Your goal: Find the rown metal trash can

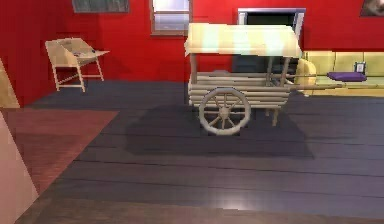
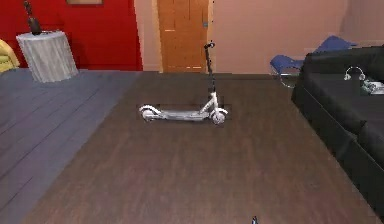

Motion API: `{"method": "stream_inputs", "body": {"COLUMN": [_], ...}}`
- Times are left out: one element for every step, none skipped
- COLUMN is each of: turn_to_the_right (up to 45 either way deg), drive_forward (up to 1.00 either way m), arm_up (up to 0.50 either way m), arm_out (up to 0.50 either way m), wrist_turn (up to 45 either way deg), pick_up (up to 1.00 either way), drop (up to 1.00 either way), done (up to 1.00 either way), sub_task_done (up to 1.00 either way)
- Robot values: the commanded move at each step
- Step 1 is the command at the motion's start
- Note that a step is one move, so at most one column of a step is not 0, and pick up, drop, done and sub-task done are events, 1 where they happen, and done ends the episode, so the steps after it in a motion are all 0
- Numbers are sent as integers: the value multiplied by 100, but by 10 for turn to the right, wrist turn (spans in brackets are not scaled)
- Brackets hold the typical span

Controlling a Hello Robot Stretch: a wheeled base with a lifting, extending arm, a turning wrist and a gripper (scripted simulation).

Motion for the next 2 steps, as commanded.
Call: {"method": "stream_inputs", "body": {"turn_to_the_right": [-240,0], "drive_forward": [0,95], "arm_up": [0,0], "arm_out": [0,0], "wrist_turn": [0,0], "pick_up": [0,0], "drop": [0,0], "done": [0,0], "sub_task_done": [0,0]}}
